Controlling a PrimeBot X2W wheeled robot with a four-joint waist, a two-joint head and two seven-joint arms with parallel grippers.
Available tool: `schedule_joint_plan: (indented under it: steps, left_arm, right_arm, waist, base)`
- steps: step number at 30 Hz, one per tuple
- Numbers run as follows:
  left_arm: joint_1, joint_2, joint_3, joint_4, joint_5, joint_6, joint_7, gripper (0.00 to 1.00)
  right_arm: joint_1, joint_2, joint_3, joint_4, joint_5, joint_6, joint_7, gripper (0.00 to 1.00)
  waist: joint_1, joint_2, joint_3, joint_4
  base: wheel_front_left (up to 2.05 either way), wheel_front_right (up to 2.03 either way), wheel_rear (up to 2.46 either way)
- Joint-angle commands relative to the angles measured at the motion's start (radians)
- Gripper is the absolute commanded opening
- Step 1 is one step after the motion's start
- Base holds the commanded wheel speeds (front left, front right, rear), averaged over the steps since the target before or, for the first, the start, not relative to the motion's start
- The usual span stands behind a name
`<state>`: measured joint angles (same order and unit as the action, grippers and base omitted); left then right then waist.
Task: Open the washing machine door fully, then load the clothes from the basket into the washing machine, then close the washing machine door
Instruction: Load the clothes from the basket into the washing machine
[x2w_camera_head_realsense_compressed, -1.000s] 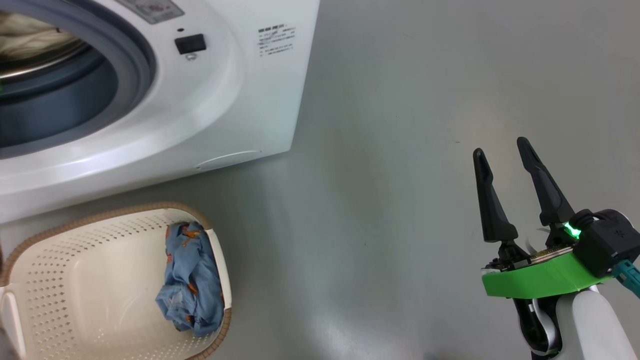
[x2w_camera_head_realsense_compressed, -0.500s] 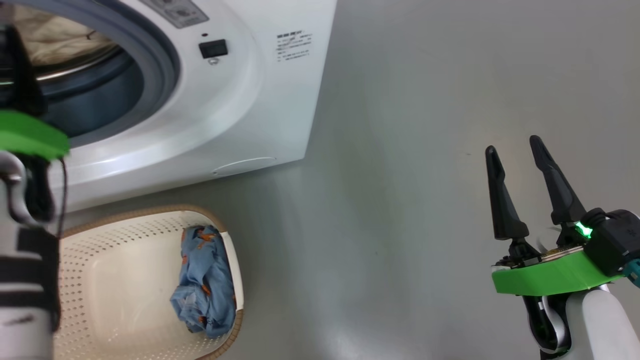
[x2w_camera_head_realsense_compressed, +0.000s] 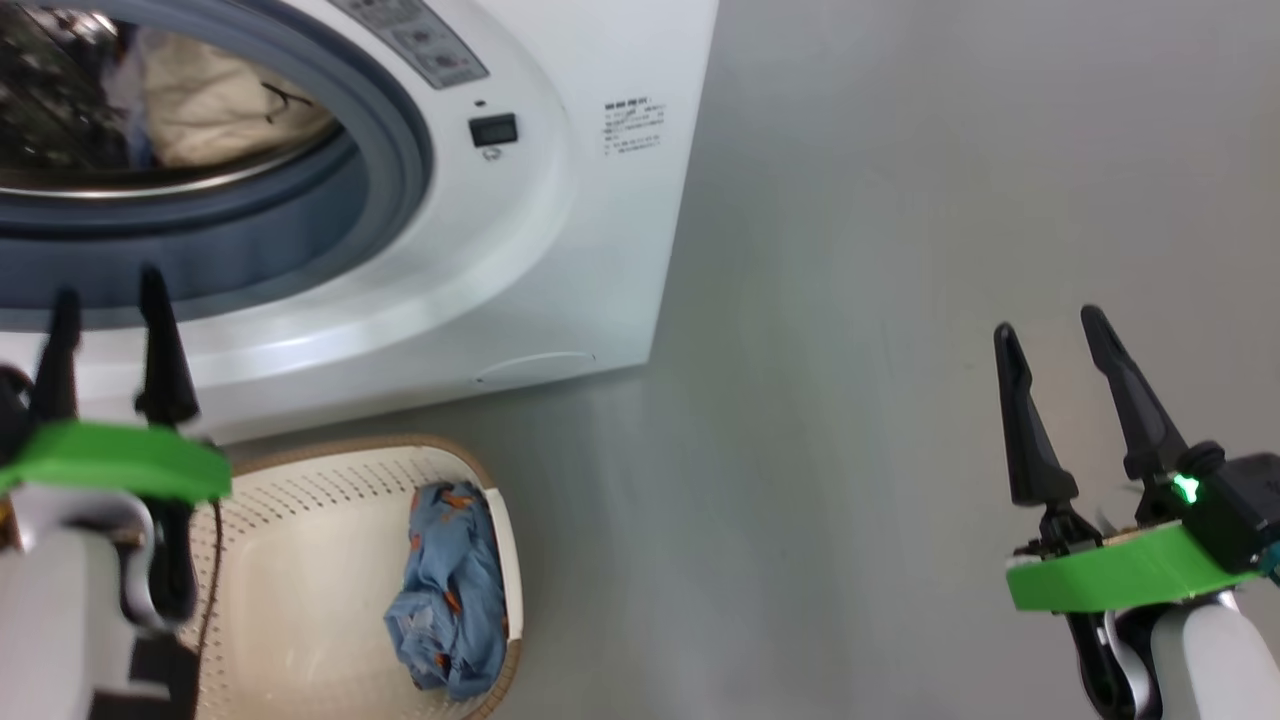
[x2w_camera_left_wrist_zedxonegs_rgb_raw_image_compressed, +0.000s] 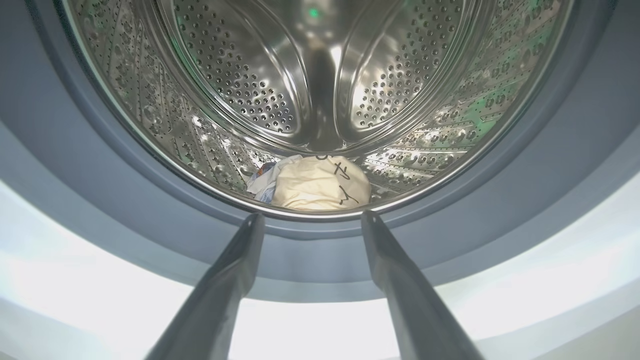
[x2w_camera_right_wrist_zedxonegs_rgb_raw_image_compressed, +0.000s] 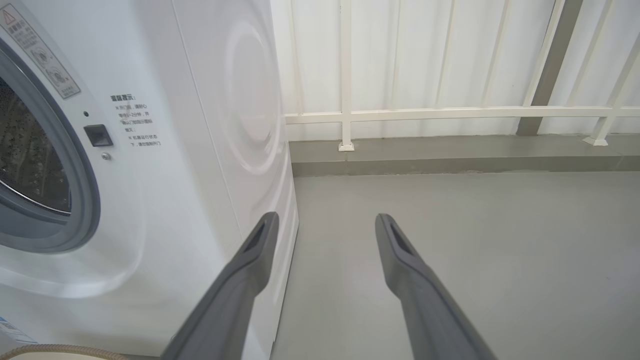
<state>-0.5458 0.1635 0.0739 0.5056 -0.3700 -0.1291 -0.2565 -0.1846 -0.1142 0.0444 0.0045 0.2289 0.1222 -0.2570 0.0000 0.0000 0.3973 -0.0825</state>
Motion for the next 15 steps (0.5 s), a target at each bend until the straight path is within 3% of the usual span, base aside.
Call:
schedule_joint_plan:
  steps: [1, 15]
  left_arm:
    - [0.045, 0.03, 0.031, -0.045, 0.013, -0.001, -0.005, 1.0]
    - [0.319, -0.017, 0.032, -0.178, 0.041, -0.002, -0.005, 1.0]
  right_arm:
    - [0.025, -0.011, 0.019, -0.018, -0.007, 0.008, -0.005, 1.0]
    - [0.113, -0.037, 0.003, 0.005, 0.006, 0.008, -0.005, 1.0]
  waist:
    - [0.0, 0.0, -0.041, 0.019]
    - [0.0, 0.0, -0.167, 0.054]
  base:
    - [0.0, 0.0, 0.0]
    - [0.0, 0.0, 0.0]
